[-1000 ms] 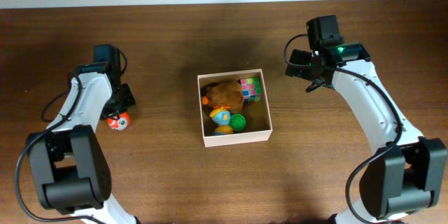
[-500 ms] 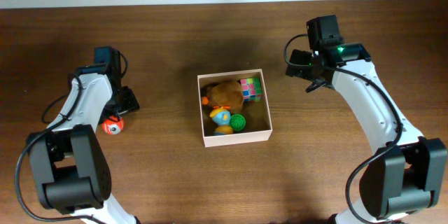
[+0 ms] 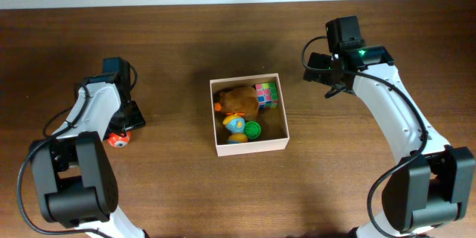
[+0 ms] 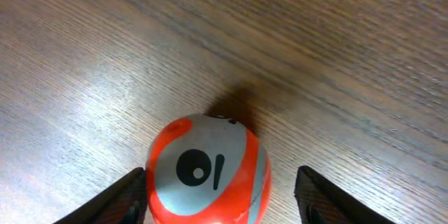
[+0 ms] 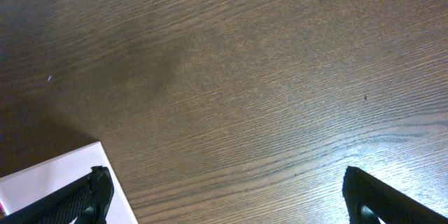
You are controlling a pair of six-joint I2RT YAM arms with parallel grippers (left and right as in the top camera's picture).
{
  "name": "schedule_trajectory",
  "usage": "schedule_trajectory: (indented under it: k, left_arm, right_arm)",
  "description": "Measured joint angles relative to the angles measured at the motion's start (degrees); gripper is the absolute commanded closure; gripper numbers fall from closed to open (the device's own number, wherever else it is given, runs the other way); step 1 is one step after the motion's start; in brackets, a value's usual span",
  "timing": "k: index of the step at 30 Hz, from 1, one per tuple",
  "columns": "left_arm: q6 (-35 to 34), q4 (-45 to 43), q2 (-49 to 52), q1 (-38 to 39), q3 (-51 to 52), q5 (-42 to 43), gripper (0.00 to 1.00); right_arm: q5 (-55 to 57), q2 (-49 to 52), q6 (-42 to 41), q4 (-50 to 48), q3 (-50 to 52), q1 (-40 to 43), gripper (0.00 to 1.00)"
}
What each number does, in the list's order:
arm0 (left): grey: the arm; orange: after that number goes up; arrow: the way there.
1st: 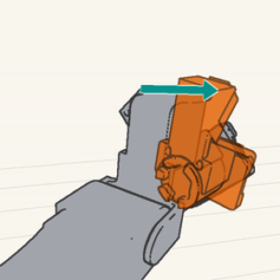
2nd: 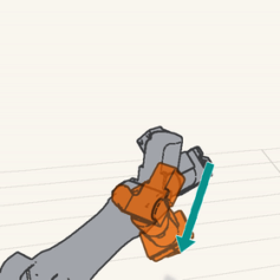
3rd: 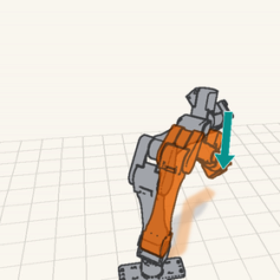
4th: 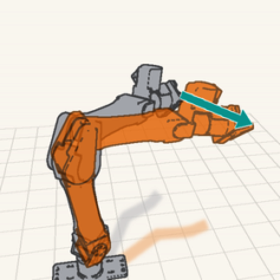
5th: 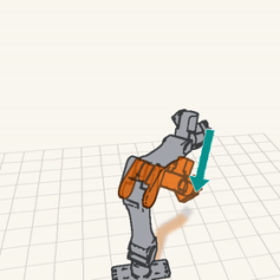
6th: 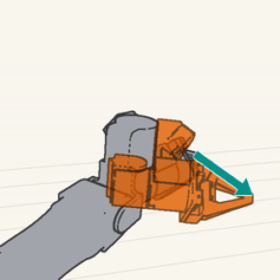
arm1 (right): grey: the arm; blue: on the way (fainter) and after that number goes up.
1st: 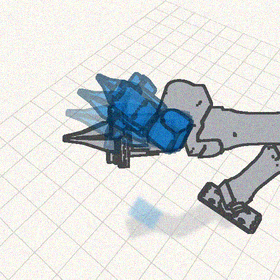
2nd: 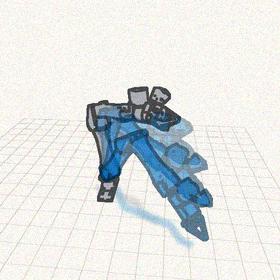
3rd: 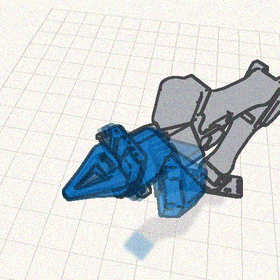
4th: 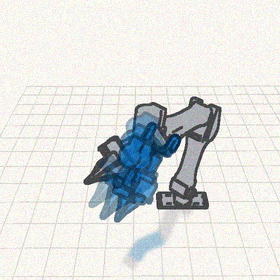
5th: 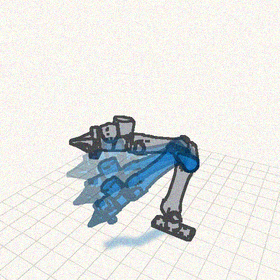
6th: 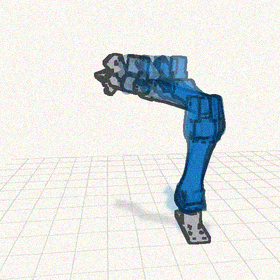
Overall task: Pack container
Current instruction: 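Lower the left gripper and grasp the red-and-grey ball, then lift the red ball and carry it over the box with the left gripper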
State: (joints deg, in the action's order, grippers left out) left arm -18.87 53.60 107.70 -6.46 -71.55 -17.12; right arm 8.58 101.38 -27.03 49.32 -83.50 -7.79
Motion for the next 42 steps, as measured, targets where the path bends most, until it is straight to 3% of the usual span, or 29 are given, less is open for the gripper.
schedule_trajectory:
  k: [4,18,27,36,42]
  left_arm:
    - [0.00,0.52,0.00,-0.17,0.15,-0.26,0.38]
    - [-0.02,-1.05,0.00,-0.33,5.09,-1.77,0.38]
    - [-0.20,-2.16,-0.02,-0.31,5.35,-1.49,0.73]
    - [-0.02,-0.20,0.02,-0.33,3.80,-0.55,0.75]
    - [0.00,5.75,0.70,-0.20,-4.15,1.01,0.76]
  right_arm:
    - [0.00,0.00,0.00,0.00,0.00,0.00,0.01]
    - [0.00,0.00,0.04,-0.02,0.00,0.00,0.01]
    - [0.00,0.00,0.00,0.00,0.00,0.00,0.01]
    - [0.00,0.00,0.00,-0.02,0.00,0.00,0.01]
    - [0.00,0.00,0.00,0.00,0.00,0.00,0.01]
